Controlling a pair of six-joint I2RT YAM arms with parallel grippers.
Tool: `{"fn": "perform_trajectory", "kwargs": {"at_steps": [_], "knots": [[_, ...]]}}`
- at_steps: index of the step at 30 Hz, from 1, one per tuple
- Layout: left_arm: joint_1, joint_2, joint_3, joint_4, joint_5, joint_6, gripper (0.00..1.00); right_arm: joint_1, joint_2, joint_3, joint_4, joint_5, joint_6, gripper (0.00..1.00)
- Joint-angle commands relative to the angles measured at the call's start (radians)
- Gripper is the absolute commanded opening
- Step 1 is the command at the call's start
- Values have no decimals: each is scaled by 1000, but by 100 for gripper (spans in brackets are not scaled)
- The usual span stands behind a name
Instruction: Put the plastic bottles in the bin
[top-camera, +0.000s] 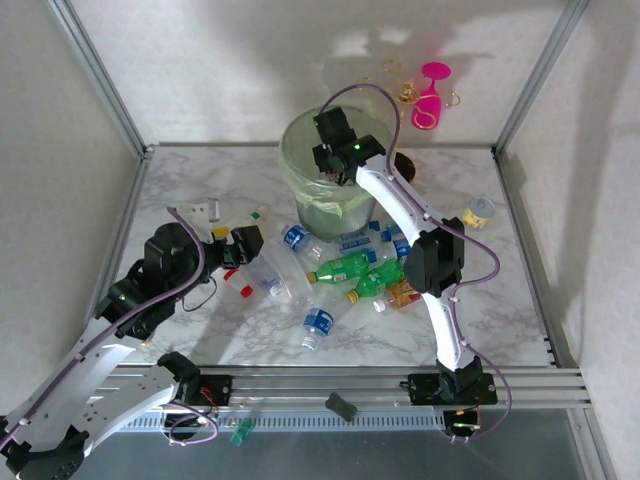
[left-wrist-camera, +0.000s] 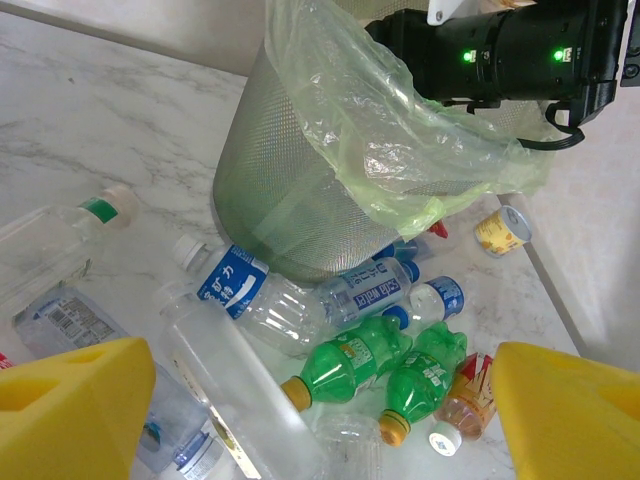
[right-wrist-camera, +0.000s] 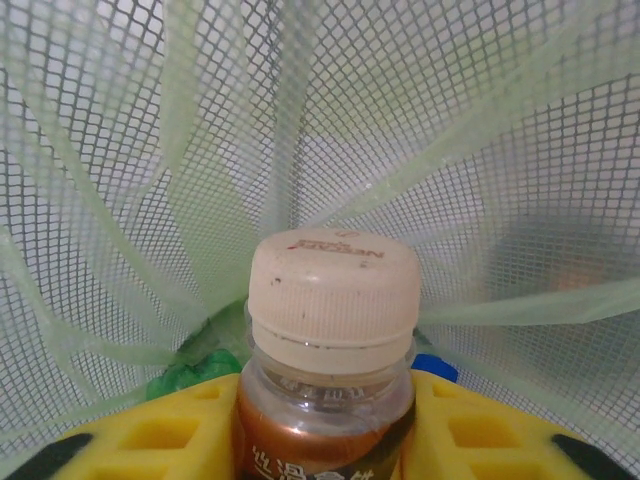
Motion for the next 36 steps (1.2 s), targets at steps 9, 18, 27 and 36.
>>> {"fn": "perform_trajectory", "kwargs": {"at_steps": [9,18,27,36], "knots": [[-5,-15,-3,-4,-10,-1,89,5,-66,17,-11,13,-18,58],[-5,-27,13,-10,7,-26,89,5,-229,-4,5,-35,21,60],[-5,-42,6,-23,9,-60,88,21,-516,-264,106,-101,104,62],[-5,-72,-8,-86,-24,-92,88,61,-859,-614,211,-167,185,64]]}}
